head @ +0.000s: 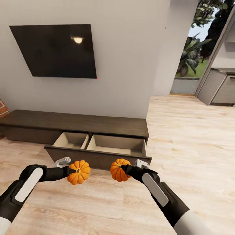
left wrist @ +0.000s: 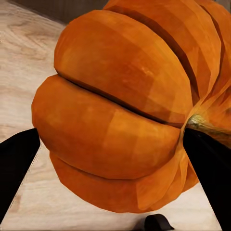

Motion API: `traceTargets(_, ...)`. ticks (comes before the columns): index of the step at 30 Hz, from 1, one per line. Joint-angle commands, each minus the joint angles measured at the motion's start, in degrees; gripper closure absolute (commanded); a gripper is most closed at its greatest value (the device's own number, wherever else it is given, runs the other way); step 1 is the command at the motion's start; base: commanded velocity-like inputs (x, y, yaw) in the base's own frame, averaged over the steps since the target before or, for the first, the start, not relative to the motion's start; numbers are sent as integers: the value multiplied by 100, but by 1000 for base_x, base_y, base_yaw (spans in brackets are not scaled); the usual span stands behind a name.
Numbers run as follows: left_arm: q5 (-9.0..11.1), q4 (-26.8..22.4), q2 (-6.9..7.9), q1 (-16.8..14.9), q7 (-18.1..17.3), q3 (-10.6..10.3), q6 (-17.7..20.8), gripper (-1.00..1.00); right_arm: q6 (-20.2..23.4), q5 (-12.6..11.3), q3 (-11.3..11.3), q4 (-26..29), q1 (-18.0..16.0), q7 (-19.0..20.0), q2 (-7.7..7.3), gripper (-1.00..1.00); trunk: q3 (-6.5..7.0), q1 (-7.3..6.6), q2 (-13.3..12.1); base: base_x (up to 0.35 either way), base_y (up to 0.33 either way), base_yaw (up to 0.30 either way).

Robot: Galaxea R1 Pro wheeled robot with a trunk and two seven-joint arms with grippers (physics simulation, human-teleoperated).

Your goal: Place each of the two pumpkins and all three candles from the living room inside a cabinet in the living room (use any cabinet), then make sure every cabinet is closed, and position the cauldron so it is next to a table in the living room.

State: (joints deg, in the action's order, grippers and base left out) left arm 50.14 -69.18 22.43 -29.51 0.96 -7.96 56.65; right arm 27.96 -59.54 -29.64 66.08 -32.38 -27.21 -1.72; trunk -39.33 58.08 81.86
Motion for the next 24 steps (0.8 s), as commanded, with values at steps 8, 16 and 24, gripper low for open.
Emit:
traceTargets(8,77,-498,17,12,18,24,29,100,3,-52,-16,8,-5,-47,-13,100,31,-45,-79,0,0,0)
traceTargets(16,87,-681,-6,58,19,26,31,100,21,-84,-16,151,-5,-39,-21,100,31,-45,-79,170,0,0)
traceTargets(24,84,-684,-10,59,18,21,31,100,5,-110,-16,181,-5,-35,-19,100,31,-45,-79,315,0,0)
